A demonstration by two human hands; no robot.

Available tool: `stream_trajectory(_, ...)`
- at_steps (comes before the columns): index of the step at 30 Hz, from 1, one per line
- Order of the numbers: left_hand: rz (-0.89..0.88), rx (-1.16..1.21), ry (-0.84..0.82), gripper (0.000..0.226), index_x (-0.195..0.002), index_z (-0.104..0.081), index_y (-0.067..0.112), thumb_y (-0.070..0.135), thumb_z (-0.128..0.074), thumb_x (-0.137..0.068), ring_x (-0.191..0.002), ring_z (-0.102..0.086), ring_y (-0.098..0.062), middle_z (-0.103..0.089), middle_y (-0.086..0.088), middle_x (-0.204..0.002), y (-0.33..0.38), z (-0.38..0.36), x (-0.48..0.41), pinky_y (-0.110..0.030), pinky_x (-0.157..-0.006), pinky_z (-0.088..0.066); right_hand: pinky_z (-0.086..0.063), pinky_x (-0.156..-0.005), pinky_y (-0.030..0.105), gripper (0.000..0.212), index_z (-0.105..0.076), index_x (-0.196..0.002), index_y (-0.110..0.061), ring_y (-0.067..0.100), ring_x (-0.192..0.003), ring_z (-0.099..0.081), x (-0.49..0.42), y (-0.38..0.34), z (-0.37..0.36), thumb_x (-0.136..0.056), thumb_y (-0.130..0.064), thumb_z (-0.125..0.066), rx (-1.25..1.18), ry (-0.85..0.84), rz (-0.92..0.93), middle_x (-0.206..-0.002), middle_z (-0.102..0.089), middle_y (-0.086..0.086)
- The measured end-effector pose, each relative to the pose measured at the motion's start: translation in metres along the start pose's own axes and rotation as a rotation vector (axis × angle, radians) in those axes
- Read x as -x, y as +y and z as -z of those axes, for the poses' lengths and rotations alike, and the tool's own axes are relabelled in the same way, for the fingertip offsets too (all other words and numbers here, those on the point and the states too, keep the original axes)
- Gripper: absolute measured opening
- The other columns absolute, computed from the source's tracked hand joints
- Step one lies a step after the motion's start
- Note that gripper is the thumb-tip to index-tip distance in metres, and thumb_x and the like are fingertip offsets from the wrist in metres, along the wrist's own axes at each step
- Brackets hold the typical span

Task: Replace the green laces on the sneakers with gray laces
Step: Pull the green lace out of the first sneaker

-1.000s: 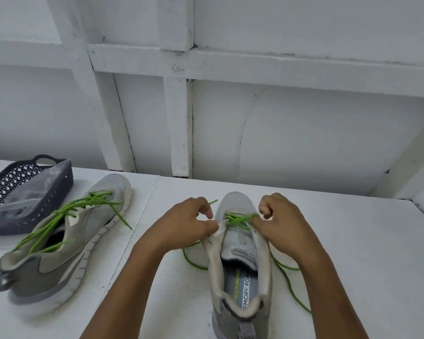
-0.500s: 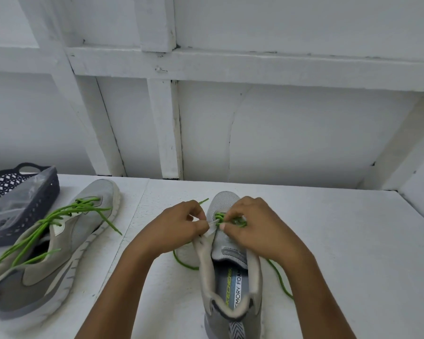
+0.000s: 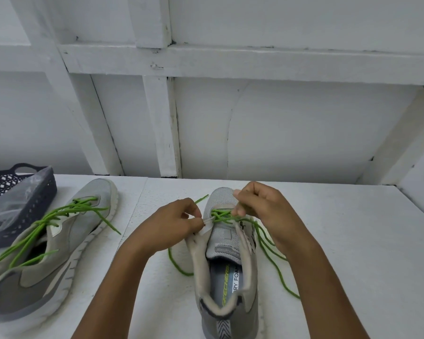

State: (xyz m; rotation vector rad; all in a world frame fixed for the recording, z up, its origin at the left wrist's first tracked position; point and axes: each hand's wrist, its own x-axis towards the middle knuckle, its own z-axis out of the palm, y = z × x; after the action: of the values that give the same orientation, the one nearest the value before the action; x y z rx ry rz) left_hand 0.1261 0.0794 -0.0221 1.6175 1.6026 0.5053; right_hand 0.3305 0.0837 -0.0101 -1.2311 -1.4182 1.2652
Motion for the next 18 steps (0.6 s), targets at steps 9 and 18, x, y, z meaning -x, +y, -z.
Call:
stream_trajectory(9, -0.030, 0.035, -0.033, 0.029, -0.086, -0.064, 0.032, 0.044, -0.049, -0.064, -0.082, -0.061, -0.004, -0.069, 0.014, -0.088, 0.003, -0.012, -0.002, -0.027, -0.078, -0.047, -0.032, -0.055, 0.030, 0.027, -0.041, -0.071, -0.017, 0.011, -0.050, -0.037, -0.013, 0.021, -0.004, -0.089, -0.019, -0.062, 0.317, 0.290, -0.041, -0.060, -0.043, -0.003)
stream_trajectory(18, -0.039, 0.019, -0.043, 0.027, -0.088, -0.064, 0.033, 0.044, -0.050, -0.068, -0.087, -0.062, -0.007, -0.069, 0.013, -0.093, 0.001, -0.013, -0.003, -0.030, -0.079, -0.048, -0.035, -0.047, 0.017, 0.005, -0.064, -0.091, -0.029, 0.005, -0.045, -0.043, -0.010, 0.024, -0.005, -0.090, -0.025, -0.062, 0.439, 0.221, -0.029, -0.067, -0.060, -0.007)
